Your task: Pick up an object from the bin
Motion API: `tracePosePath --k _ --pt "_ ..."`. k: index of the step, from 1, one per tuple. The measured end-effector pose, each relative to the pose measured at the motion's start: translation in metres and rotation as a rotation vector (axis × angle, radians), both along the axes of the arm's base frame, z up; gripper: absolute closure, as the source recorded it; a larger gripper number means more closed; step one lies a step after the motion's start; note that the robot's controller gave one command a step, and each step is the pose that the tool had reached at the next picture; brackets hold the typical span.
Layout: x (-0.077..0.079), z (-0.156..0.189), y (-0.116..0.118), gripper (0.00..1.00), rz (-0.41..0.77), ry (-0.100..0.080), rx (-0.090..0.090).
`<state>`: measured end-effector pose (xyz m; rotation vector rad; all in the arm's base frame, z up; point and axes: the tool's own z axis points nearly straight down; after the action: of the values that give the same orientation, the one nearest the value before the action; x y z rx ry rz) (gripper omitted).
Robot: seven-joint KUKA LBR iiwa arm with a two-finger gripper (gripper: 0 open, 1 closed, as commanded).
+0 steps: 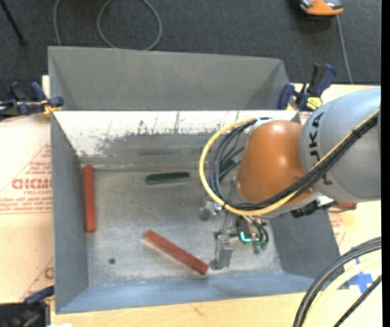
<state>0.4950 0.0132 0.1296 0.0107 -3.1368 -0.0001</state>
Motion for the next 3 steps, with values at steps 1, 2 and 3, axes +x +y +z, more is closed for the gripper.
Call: tracePosePath --k 1,2,3 --pt "-0.004 -0.029 -0.023 0.0 0.1 -0.004 -0.001" --pt "0.044 -0.059 -0.108 0.0 0.097 -0.012 -0.004" --pt "0.044 -0.058 -0.104 1.0 0.1 -0.011 -0.001"
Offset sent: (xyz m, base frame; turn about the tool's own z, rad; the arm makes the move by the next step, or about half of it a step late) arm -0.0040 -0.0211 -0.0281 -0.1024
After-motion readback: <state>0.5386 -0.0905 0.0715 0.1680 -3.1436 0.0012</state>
